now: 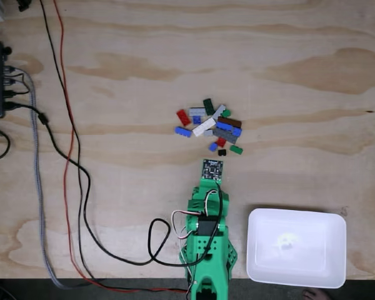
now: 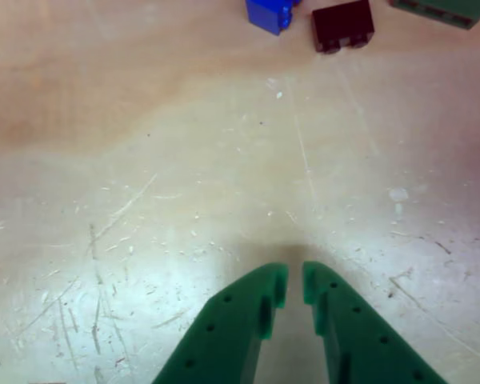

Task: Put all lego bricks in the bin.

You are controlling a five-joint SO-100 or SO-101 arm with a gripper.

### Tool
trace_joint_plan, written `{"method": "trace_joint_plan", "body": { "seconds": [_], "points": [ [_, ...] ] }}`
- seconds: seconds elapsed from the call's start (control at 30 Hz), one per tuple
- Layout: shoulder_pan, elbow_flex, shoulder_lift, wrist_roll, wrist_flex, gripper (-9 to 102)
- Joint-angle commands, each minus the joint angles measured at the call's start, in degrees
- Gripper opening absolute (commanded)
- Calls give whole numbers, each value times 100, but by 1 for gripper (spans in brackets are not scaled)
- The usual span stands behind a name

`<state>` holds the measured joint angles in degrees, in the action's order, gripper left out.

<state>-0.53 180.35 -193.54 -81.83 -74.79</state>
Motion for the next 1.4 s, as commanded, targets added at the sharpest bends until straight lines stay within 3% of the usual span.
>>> {"method": "trace_joint_plan", "body": {
  "seconds": [0.0, 1.13, 1.2, 1.27, 1.37],
  "points": [
    [299, 0, 18, 70, -123, 0],
    [413, -26, 26, 141, -79, 0],
    [624, -457, 642, 527, 501, 0],
    [940, -1521, 2294, 888, 1028, 0],
    [1389, -3111, 4808, 1336, 1178, 1]
  ]
}}
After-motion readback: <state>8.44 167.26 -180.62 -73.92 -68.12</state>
